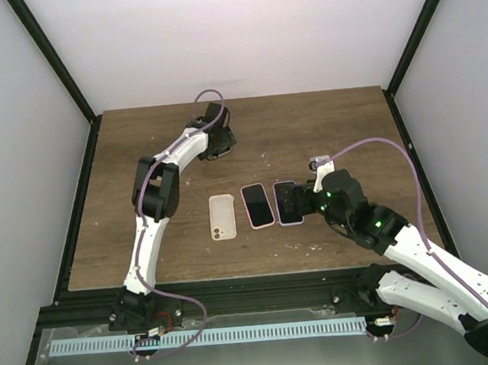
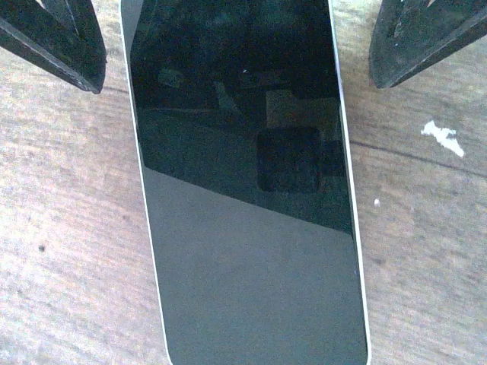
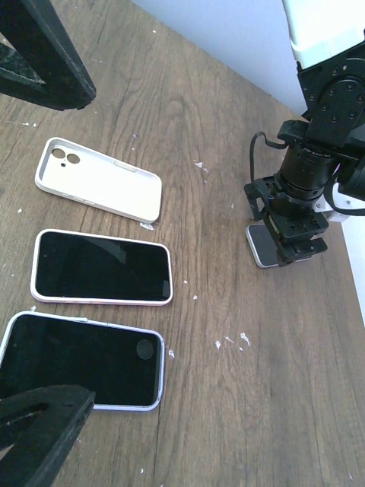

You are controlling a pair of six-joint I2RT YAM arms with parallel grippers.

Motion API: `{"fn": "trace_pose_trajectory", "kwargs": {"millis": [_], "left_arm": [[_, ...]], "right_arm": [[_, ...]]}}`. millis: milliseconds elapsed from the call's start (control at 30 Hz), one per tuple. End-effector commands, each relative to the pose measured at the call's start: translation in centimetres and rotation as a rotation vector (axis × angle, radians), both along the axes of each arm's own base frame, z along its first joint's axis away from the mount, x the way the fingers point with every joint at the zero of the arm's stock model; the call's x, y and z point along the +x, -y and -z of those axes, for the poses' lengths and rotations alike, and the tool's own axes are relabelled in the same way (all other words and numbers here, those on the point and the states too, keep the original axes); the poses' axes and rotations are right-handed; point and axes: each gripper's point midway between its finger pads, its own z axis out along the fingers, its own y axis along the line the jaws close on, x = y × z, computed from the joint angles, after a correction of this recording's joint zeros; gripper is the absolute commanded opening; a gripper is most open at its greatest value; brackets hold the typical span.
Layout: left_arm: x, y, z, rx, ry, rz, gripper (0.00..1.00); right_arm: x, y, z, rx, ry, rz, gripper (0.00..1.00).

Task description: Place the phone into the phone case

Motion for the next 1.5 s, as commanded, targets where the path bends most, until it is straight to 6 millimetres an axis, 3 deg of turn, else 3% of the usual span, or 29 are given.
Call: {"fn": "trace_pose_trajectory", "kwargs": {"millis": [0, 233, 500, 667, 833, 1000, 1167, 1300, 1467], "left_arm": [[1.1, -0.3, 1.4, -0.02, -0.001, -0.005, 0.96], [1.4, -0.6, 1.5, 0.017, -0.042, 0.015, 0.87], [-0.8, -1.6, 3.0, 0.066, -0.143, 0.017, 0.73], [-2.1, -2.2, 4.7, 0.105, -0.21, 0.041, 0.72], [-3.7, -3.6, 5.1, 0.181, -0.26, 0.07, 0.72], [-4.6, -5.5, 3.5, 0.254, -0.258, 0.077, 0.72], [-4.1, -5.3, 0.2, 0.224, -0.193, 0.064, 0.73], [-2.7, -2.7, -2.3, 0.104, -0.094, 0.076, 0.79], [-1.8, -0.5, -3.4, 0.066, -0.037, 0.047, 0.9]], "right_arm": [[0.3, 0.6, -2.9, 0.024, 0.067, 0.025, 1.0], [0.4, 0.9, -3.4, 0.004, 0.082, 0.032, 1.0], [0.4, 0.7, -4.0, 0.024, 0.094, 0.027, 1.0], [0.2, 0.8, -3.9, 0.021, 0.09, 0.024, 1.0], [0.1, 1.1, -4.3, 0.023, 0.101, 0.029, 1.0], [-0.1, 1.2, -4.5, 0.035, 0.108, 0.03, 1.0], [-0.1, 1.1, -4.2, 0.038, 0.102, 0.025, 1.0], [-0.1, 1.1, -4.3, 0.039, 0.105, 0.027, 1.0], [0.0, 0.9, -4.4, 0.04, 0.109, 0.023, 1.0]]}}
